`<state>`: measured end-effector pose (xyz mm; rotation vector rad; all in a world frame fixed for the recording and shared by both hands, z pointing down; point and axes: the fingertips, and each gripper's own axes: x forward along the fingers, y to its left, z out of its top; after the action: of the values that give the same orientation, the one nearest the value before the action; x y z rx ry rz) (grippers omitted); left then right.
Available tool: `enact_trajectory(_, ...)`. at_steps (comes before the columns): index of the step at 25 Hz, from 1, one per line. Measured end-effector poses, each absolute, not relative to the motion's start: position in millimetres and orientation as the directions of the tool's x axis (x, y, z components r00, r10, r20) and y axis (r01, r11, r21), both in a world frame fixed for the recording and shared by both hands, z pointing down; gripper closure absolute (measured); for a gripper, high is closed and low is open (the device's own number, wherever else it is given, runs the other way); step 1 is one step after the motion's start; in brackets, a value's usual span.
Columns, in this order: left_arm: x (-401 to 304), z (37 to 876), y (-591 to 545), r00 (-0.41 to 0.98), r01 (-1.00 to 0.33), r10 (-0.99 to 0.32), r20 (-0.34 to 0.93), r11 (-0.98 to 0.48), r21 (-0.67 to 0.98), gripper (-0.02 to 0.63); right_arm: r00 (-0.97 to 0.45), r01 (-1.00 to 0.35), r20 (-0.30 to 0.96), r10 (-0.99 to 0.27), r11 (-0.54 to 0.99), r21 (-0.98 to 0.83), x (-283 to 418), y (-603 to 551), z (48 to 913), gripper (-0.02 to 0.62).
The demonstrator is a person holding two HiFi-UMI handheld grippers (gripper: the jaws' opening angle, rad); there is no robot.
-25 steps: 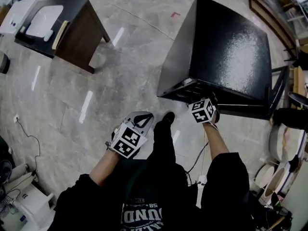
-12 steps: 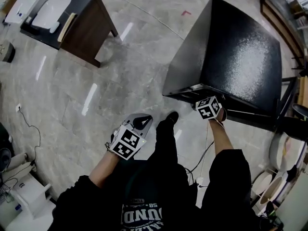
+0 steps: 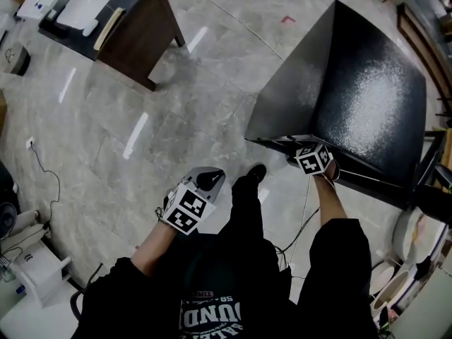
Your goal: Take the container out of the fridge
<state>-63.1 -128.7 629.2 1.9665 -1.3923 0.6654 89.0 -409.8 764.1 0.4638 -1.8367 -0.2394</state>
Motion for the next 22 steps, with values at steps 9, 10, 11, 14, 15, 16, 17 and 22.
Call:
enact_trajectory(9,-75.1,631.2,-124.0,0.29,-0.957,-0.627,0.723,-0.209,0.202,0.592,-0.161,-0.109,0.893,-0.42,0.907,0.406,89.3,-416.9,770.7,0.395)
enact_trajectory(10,-76.0,630.9,-122.8,0.289,-0.957,-0.626,0.725,-0.208,0.202,0.592,-0.154,-0.098,0.897,-0.415,0.909,0.404,90.1,-415.9,772.3,0.396)
enact_trajectory(11,-77.3,630.9,-121.3,0.287,-0.958,-0.625,0.726,-0.207,0.2,0.592,-0.149,-0.091,0.9,-0.411,0.911,0.401,90.6,-414.7,773.6,0.399)
enact_trajectory(14,-81.2,632.2,-117.2,0.279,-0.96,-0.623,0.731,-0.2,0.196,0.592,-0.146,-0.1,0.898,-0.415,0.909,0.404,92.3,-413.9,773.6,0.44)
enact_trajectory(15,-82.0,632.0,-116.7,0.277,-0.961,-0.623,0.732,-0.198,0.195,0.592,-0.148,-0.107,0.896,-0.419,0.907,0.407,92.7,-414.3,772.5,0.467)
enact_trajectory(16,-82.7,631.7,-116.6,0.276,-0.961,-0.623,0.732,-0.197,0.194,0.592,-0.149,-0.111,0.894,-0.422,0.906,0.409,93.0,-414.5,771.7,0.485)
enact_trajectory(17,-83.0,631.2,-116.5,0.275,-0.961,-0.623,0.732,-0.197,0.194,0.592,-0.15,-0.113,0.894,-0.422,0.906,0.409,93.2,-414.3,771.4,0.497)
enact_trajectory(22,-79.9,630.0,-116.2,0.282,-0.959,-0.619,0.733,-0.203,0.197,0.592,-0.15,-0.121,0.901,-0.406,0.913,0.391,95.4,-409.4,771.3,0.532)
